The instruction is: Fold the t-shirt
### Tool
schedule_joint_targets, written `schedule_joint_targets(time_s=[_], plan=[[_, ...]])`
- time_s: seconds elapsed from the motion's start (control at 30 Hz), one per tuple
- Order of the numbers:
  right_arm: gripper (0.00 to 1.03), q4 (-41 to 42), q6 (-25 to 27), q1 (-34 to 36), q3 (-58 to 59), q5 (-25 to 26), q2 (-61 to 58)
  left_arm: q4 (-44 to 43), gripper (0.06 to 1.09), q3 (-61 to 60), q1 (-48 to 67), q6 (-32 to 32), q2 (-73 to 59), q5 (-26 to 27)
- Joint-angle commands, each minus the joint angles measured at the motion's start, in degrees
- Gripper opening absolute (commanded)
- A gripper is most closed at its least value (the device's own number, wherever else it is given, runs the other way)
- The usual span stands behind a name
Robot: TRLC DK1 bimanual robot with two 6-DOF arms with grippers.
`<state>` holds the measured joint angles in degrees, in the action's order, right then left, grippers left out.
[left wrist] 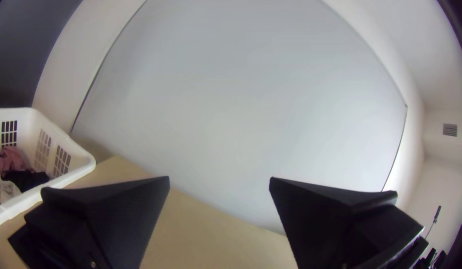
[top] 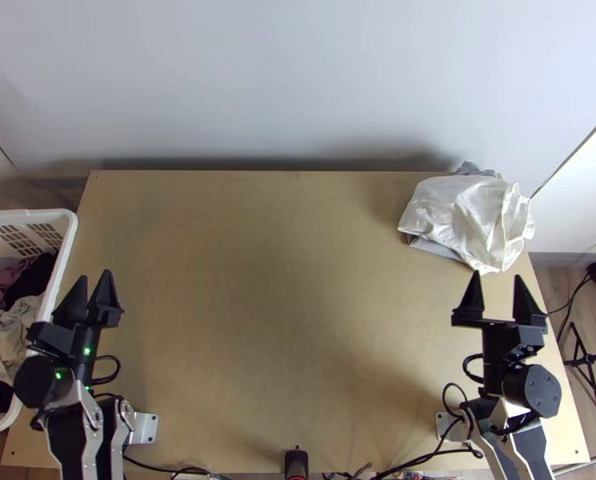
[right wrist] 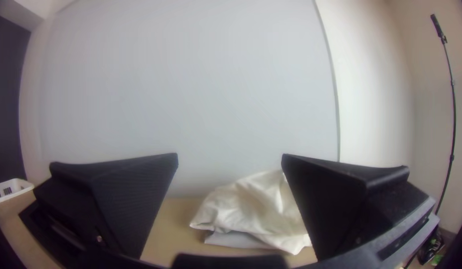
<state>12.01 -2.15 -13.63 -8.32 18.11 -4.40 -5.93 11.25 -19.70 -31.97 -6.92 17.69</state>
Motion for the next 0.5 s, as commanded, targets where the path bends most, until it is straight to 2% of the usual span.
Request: schedule_joint_targets(time_s=[0.0, 0.1, 0.27, 0.37, 0.47], plan=[[0.96, -1.6, -0.7, -4.0, 2.7, -3.4, 4.6, -1.6, 1.03, -6.8, 1.7, -1.0, 7.0, -1.8], [0.97, -4.6, -2.9, -2.9, 2.7, -6.1, 4.7, -0.7, 1.03, -6.9, 2.9, 2.8, 6.9, -1.9], [0.98, -17.4, -4.6, -5.4, 2.8, -10.7, 4.7, 2.3, 1.03, -6.9, 2.8, 11.1, 6.9, -2.0], [0.98, -21.5, -5.6, -5.8, 2.9, -11.5, 4.7, 6.2, 1.03, -6.9, 2.1, 16.9, 7.0, -2.0], [0.98, -25.6, -7.3, -5.7, 3.0, -12.8, 4.2, 13.1, 1.03, -6.9, 3.4, 17.4, 7.0, -1.8]])
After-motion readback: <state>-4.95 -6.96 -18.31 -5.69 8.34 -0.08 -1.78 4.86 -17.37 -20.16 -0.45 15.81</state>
